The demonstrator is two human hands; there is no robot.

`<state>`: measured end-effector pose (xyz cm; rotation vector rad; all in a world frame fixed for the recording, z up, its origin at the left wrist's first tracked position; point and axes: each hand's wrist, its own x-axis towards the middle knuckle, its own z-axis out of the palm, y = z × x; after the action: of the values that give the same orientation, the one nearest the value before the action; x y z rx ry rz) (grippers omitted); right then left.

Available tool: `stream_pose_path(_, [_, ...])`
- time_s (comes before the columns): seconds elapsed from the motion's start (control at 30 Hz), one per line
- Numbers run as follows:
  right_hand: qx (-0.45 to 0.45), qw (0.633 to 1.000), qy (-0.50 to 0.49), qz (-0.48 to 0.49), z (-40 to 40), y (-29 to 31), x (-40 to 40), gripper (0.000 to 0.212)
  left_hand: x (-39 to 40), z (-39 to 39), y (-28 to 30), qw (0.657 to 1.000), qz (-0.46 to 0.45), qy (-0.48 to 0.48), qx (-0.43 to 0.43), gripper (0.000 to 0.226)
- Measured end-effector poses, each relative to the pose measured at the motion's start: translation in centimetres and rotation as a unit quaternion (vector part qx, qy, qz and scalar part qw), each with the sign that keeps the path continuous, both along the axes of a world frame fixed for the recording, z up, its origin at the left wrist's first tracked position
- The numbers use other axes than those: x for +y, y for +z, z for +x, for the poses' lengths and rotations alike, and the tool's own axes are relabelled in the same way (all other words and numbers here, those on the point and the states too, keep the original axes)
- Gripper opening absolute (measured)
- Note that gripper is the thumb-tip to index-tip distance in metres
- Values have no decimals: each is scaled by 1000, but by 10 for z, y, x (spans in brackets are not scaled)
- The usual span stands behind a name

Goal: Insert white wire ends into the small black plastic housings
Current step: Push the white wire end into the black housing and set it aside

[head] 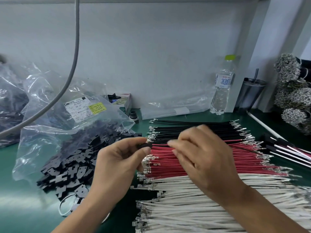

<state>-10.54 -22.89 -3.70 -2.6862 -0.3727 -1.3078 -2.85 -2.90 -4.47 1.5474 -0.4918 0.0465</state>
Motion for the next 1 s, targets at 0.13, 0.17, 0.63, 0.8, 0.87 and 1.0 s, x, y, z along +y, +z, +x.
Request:
stream_pose_path(0.13, [140, 990, 4, 3, 7, -14, 9, 23, 3, 3, 0, 998, -36, 9, 48, 17])
stream_pose_path(0.17, [158, 987, 1, 11, 10, -15, 10, 24, 3, 4, -1, 998, -39, 10, 54, 17])
stream_pose_path(0.63, [99, 993, -4, 67, 4, -8, 2, 11, 4, 4, 1, 995, -51, -11, 89, 25])
stream_pose_path(0.8, [83, 991, -4, 108, 1, -6, 0, 12, 5, 4, 0, 992, -55, -27, 107, 33])
stream_pose_path(0.87, [67, 992, 3, 105, 0, -4, 0, 12, 5, 4, -1, 991, -60, -38, 115, 35])
stream_pose_path(1.0, [35, 995, 9, 90, -2, -2, 3, 24, 6, 5, 0, 982, -81, -89, 148, 34])
